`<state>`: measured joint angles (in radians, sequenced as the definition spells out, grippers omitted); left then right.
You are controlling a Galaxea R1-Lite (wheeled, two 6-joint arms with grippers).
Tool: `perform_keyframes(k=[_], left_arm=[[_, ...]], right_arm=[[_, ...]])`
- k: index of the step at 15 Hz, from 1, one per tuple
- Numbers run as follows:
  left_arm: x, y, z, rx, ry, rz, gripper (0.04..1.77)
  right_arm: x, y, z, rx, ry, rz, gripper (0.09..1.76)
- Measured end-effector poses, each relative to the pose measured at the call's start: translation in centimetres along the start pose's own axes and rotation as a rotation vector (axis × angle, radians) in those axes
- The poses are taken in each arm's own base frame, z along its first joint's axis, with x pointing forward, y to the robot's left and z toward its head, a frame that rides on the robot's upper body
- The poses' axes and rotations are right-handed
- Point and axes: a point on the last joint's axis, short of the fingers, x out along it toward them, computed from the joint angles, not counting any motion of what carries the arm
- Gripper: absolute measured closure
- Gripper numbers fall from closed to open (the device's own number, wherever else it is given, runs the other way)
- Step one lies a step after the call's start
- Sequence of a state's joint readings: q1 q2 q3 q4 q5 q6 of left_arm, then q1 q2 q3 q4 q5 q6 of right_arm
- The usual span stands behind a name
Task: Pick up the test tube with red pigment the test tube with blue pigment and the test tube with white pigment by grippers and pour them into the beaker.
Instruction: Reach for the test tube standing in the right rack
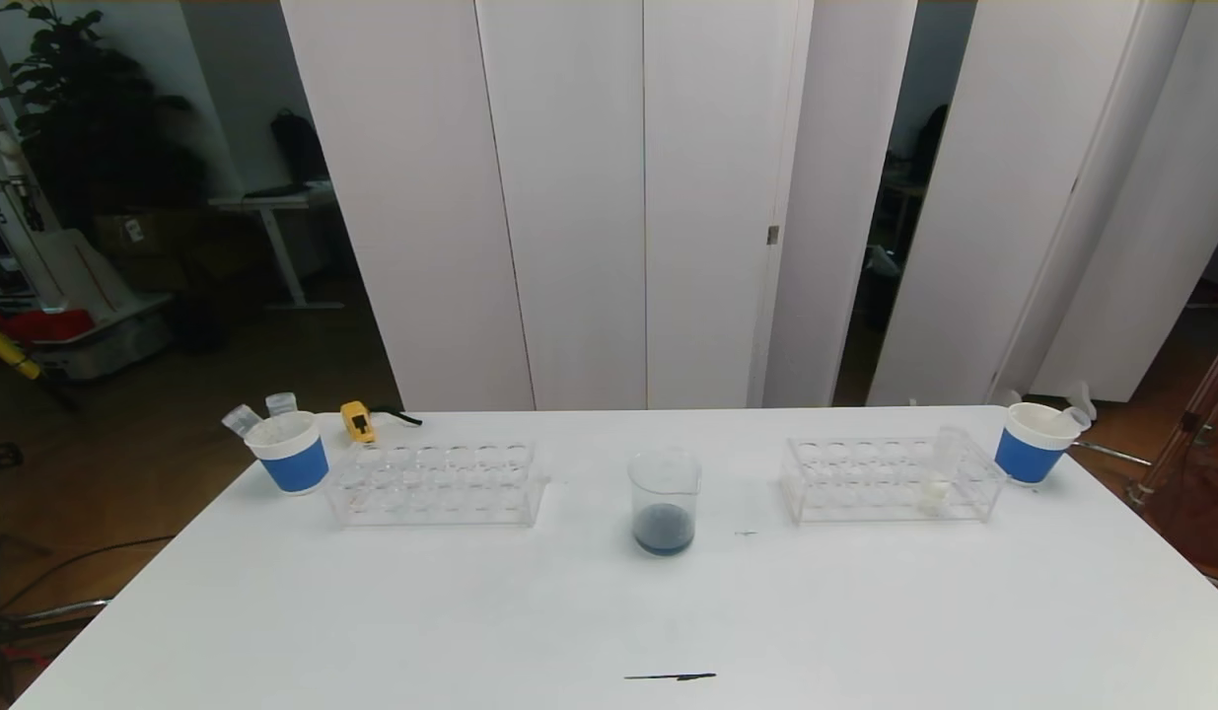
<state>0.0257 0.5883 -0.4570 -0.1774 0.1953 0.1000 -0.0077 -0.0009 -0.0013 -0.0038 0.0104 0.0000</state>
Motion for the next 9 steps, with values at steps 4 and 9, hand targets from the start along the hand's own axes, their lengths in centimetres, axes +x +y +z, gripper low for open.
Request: perform_keyframes(k=[4,9], left_arm=[[-7.1,1.1,-2.5,0.019,-0.035,-0.046,0.06],[-10.4,1.5,-5.9,0.009,-0.075,-0.091,0.06]], right_arm=[[0.0,0.0,0.0,0.000,0.000,0.000,0.10],[0.0,0.0,0.0,0.000,0.000,0.000,0.10]])
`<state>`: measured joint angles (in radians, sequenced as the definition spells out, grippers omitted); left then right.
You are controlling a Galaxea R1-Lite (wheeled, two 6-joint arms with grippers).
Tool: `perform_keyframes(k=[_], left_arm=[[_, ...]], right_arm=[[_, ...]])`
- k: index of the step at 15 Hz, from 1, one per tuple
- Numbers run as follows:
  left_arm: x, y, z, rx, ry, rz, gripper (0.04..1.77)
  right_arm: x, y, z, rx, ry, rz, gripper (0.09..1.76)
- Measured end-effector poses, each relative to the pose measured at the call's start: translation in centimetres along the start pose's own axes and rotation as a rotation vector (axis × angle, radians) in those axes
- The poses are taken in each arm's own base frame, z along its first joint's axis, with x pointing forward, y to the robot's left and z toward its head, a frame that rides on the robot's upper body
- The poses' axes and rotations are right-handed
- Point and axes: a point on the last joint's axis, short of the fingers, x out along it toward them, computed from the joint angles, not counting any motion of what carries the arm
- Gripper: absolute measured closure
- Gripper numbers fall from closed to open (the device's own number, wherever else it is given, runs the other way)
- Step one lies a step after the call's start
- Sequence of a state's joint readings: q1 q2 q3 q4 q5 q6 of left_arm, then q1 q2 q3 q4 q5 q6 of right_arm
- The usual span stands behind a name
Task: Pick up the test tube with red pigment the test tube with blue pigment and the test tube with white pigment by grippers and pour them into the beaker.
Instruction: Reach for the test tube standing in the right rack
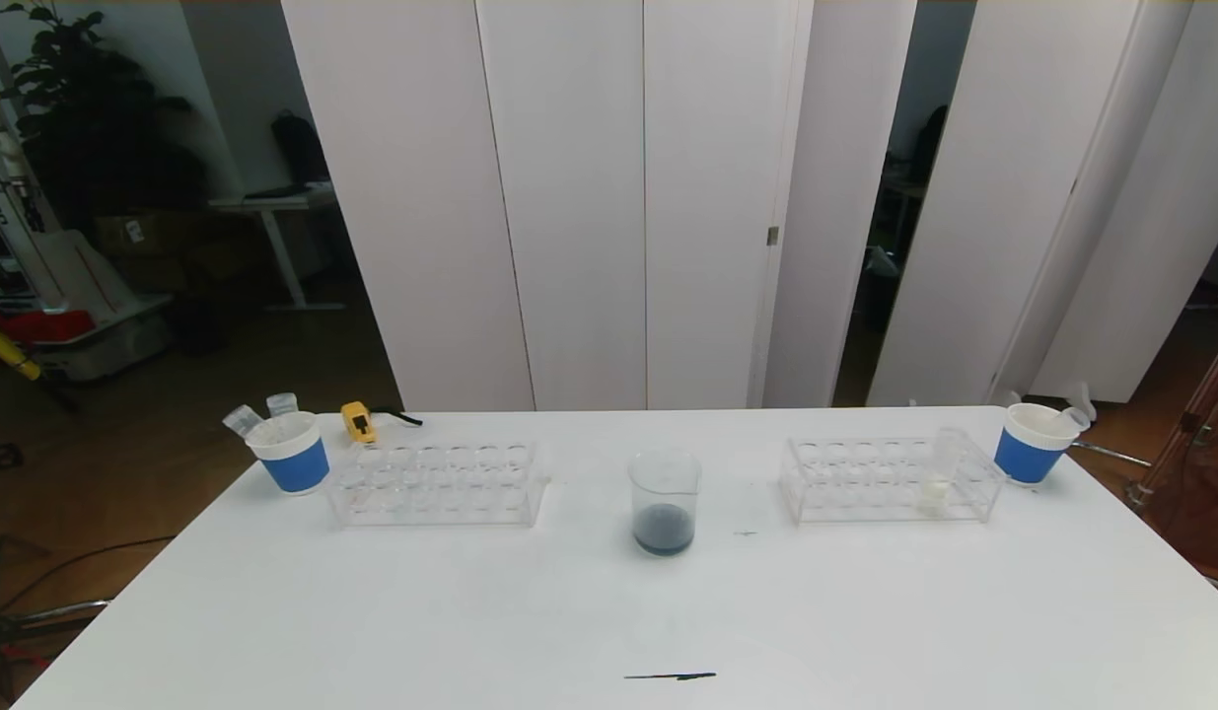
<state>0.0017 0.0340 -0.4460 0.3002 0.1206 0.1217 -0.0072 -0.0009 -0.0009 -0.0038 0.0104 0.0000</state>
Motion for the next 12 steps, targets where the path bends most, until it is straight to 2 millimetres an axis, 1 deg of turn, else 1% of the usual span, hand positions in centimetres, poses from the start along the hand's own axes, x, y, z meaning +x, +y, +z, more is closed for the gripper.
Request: perform_keyframes(k=[3,4,6,7,9,10,12], left_arm=[[1.0,-0.5,-2.8,0.004,0.046,-0.020,0.06],[1.5,-0.7,-3.6,0.001,0.034,-0.029,0.06],[2.8,-1.1,-5.3,-0.007,-0.051,-0.058,0.06],[3.2,-1.3,-6.1,-0.012,-0.070,-0.081,0.06],[3.4,-1.7,-8.1,-0.014,0.047,-0.132,0.06],[3.4,-1.8,-8.6,-0.018,0.090,-0.144,0.06],[3.5,-1.8,-8.8,-0.065,0.103,-0.136,0.06]], right_arm=[[0.0,0.0,0.0,0.000,0.000,0.000,0.10],[0.0,0.0,0.0,0.000,0.000,0.000,0.10],[0.0,0.0,0.0,0.000,-0.001,0.000,0.10],[0.0,0.0,0.0,0.000,0.000,0.000,0.10],[0.0,0.0,0.0,0.000,-0.001,0.000,0.10],[0.0,0.0,0.0,0.000,-0.001,0.000,0.10],[0.0,0.0,0.0,0.000,0.000,0.000,0.10]])
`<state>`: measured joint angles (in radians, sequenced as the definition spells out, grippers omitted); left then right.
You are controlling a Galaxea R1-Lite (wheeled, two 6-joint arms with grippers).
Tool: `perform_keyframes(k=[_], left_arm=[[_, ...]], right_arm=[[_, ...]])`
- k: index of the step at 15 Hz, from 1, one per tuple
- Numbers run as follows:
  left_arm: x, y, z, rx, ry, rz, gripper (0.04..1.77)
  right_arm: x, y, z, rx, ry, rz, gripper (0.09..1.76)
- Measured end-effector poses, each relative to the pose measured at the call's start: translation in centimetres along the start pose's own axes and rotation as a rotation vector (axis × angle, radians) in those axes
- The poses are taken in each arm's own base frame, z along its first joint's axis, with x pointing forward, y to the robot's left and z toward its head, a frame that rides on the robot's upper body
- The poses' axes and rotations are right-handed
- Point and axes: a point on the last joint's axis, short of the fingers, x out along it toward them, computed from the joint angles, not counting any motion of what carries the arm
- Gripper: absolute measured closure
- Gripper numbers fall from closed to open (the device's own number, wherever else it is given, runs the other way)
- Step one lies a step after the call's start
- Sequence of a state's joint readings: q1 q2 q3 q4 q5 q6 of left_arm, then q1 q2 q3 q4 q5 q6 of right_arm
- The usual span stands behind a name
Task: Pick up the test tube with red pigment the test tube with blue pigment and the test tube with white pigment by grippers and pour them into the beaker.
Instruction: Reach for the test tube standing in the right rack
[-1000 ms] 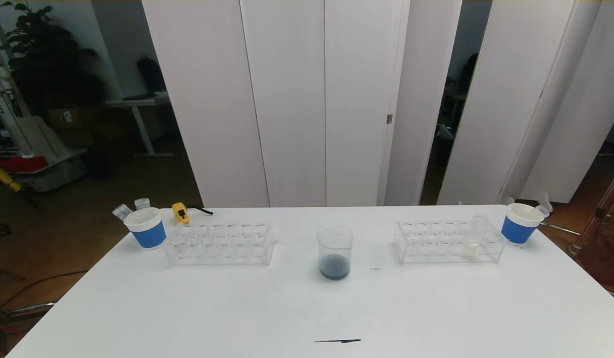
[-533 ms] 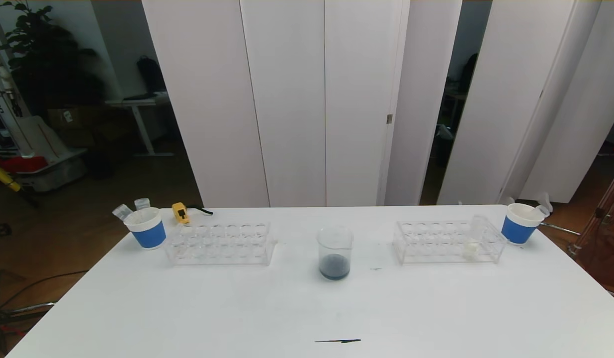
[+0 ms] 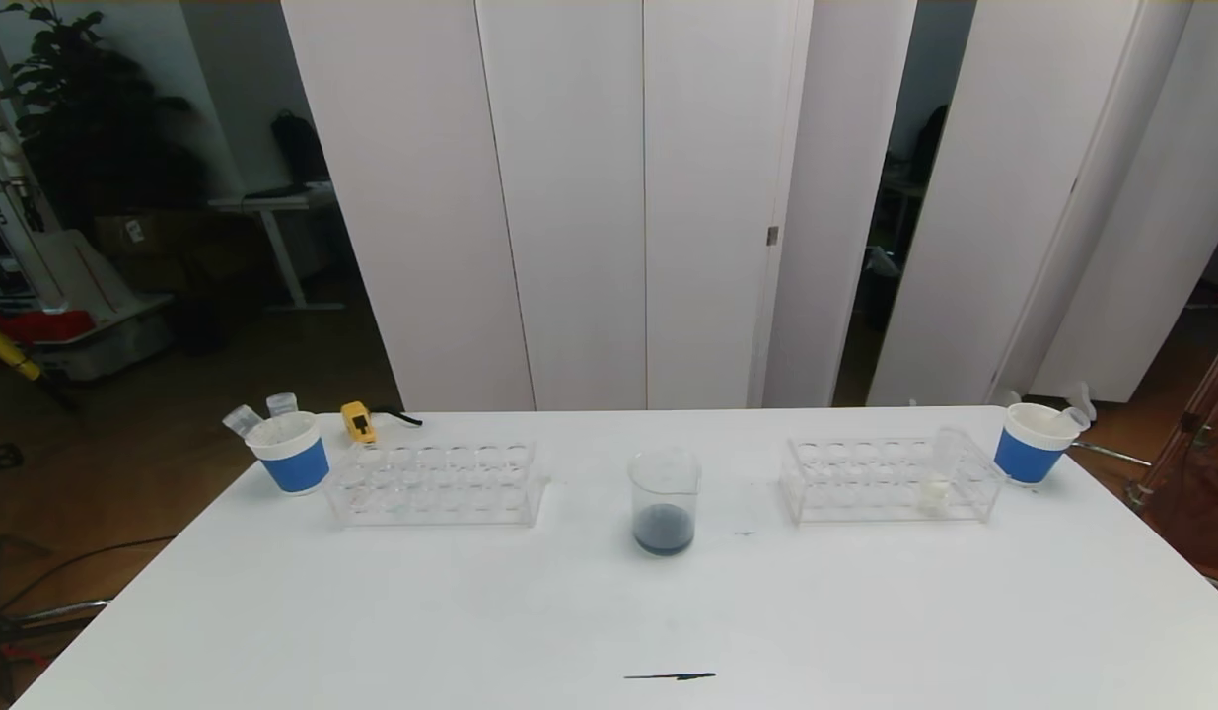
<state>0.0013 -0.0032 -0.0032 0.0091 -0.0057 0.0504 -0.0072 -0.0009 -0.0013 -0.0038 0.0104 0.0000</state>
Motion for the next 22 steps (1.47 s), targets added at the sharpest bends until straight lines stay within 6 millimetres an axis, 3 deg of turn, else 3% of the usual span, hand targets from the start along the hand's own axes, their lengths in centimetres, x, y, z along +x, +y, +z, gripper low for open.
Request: perform_keyframes(k=[18,22], left_arm=[[0.0,0.0,-0.1,-0.027,0.004,0.004,0.06],[0.0,0.0,-0.1,-0.027,0.004,0.003,0.06]], right_arm=[[0.0,0.0,-0.1,0.000,0.010,-0.003,0.10],[-0.5,0.0,0.9,0.000,0.024,-0.002,0.10]])
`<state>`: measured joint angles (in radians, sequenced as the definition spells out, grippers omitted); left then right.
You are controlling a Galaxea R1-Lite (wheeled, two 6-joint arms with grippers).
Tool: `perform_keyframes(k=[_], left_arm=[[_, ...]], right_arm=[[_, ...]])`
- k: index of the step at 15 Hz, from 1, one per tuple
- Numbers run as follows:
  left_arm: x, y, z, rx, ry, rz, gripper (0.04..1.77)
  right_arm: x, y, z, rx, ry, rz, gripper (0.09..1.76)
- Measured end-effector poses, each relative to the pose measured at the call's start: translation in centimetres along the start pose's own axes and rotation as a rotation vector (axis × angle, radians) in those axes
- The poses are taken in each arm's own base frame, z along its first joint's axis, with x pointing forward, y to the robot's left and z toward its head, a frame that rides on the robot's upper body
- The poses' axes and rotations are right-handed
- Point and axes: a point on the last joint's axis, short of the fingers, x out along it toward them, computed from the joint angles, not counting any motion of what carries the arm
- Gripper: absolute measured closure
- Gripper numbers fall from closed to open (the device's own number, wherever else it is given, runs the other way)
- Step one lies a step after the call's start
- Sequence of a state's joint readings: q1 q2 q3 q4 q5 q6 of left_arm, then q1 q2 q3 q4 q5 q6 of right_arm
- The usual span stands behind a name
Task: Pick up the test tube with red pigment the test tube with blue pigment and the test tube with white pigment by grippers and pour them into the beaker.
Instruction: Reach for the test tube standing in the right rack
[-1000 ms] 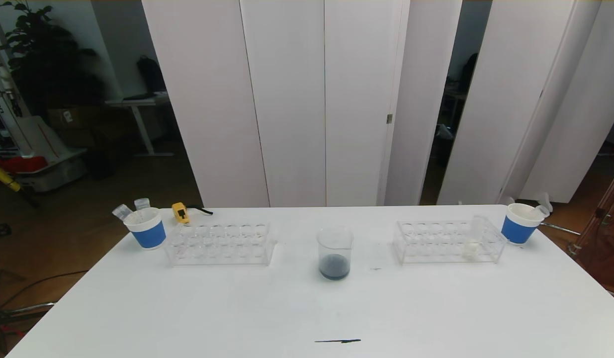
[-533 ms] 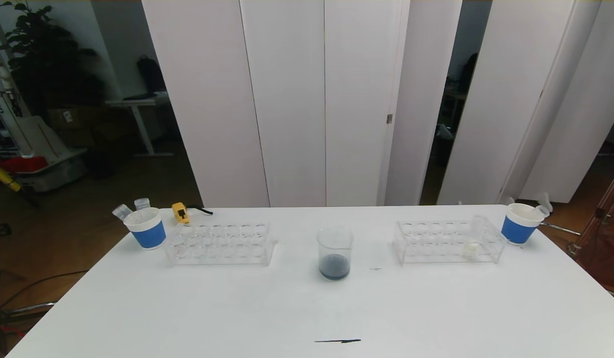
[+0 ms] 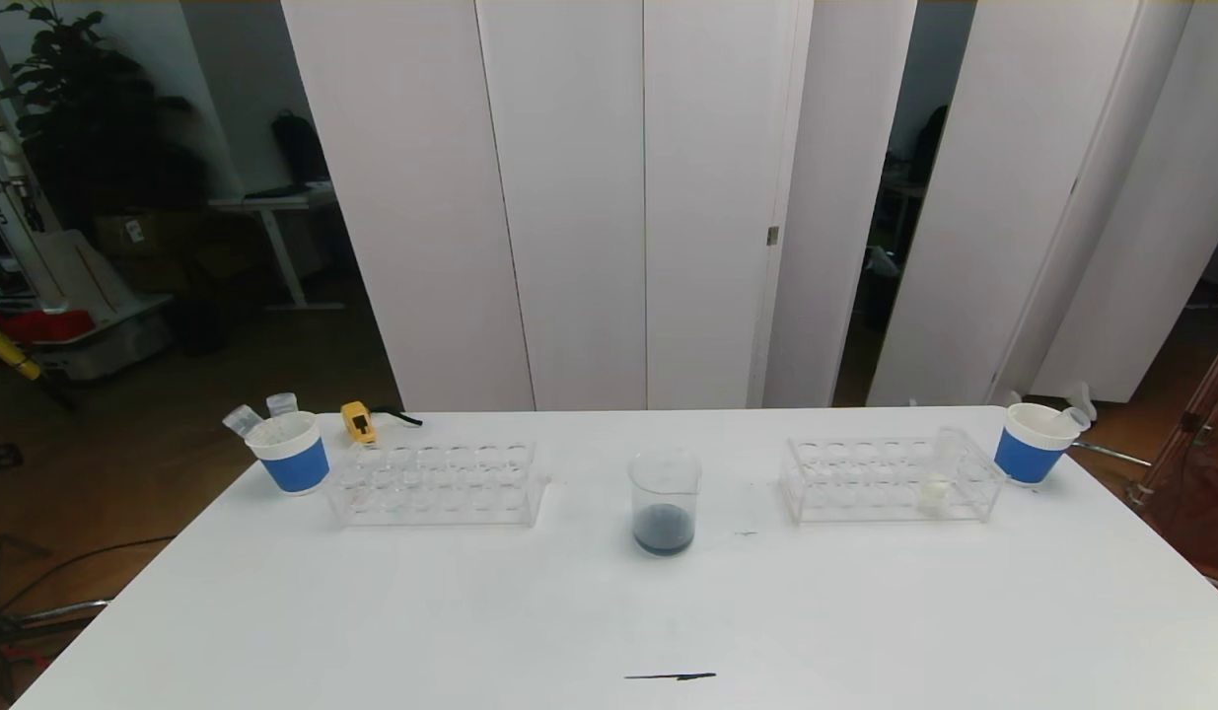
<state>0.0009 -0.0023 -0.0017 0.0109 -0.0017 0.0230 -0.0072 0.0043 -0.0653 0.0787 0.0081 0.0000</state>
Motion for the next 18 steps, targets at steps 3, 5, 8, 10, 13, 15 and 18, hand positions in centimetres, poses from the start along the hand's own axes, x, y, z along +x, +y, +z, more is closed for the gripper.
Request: perform_keyframes(k=[3,5,8,10,13,15,18], left_arm=[[0.0,0.0,0.0,0.000,0.000,0.001,0.06],[0.0,0.0,0.0,0.000,0.000,0.001,0.06],[0.0,0.0,0.0,0.000,0.000,0.000,0.06],[0.0,0.0,0.0,0.000,0.000,0.000,0.06],[0.0,0.0,0.0,0.000,0.000,0.001,0.06],[0.0,0.0,0.0,0.000,0.001,0.001,0.06],[0.0,0.0,0.0,0.000,0.001,0.000,0.06]], right_arm=[[-0.9,0.0,3.5,0.000,-0.019,-0.004,0.10],[-0.9,0.0,6.7,0.003,-0.032,-0.005,0.10],[0.3,0.0,11.5,0.004,-0.040,-0.011,0.10],[2.2,0.0,14.4,0.004,-0.042,-0.014,0.10],[6.2,-0.1,17.6,0.004,-0.032,-0.018,0.10],[9.5,-0.2,18.7,0.014,-0.011,-0.022,0.10],[15.4,-0.4,18.7,0.038,0.034,-0.050,0.10]])
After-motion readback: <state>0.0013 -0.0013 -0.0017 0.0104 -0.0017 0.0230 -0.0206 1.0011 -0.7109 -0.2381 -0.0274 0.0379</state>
